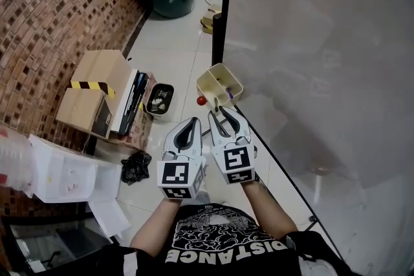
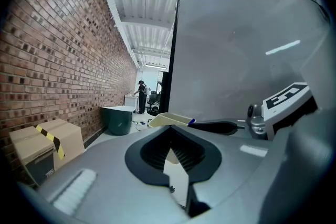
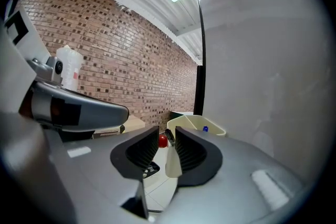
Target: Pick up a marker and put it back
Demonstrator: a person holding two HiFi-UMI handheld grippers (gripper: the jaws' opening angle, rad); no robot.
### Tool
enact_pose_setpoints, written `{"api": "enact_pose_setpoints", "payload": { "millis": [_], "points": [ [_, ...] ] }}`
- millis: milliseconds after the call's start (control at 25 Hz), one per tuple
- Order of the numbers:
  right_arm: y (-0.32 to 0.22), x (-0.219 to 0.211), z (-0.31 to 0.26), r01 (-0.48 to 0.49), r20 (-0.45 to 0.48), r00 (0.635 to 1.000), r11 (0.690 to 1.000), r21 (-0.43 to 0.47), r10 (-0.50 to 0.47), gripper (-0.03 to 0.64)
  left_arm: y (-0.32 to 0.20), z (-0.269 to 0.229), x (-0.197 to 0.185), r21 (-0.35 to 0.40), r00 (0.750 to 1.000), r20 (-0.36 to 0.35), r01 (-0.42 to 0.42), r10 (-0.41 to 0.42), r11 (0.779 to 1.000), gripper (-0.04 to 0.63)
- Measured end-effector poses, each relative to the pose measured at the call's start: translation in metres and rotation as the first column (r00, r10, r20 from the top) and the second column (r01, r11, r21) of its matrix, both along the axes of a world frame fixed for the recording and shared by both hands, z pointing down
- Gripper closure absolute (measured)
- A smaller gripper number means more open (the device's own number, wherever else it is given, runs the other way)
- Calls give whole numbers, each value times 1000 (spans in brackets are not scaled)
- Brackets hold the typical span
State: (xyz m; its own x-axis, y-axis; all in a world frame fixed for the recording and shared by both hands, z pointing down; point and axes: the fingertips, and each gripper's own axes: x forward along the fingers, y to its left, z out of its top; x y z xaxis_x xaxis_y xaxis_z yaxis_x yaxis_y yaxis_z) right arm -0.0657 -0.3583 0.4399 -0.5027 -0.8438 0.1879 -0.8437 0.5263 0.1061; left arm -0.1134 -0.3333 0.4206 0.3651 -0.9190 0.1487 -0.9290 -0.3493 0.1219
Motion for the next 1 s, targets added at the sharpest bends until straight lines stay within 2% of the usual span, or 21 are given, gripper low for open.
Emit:
{"api": "enact_pose_setpoints", "payload": {
  "millis": [440,1000],
  "points": [
    [-18,4,5,-74,-36,997,997,9,74,581,-15,3,-4,-8,1000,8,-18,18,1000,589],
    [2,12,-16,-77,-12,997,996,47,78,583,-1,-8,5,18,1000,-2,-18,18,1000,589]
  ]
}}
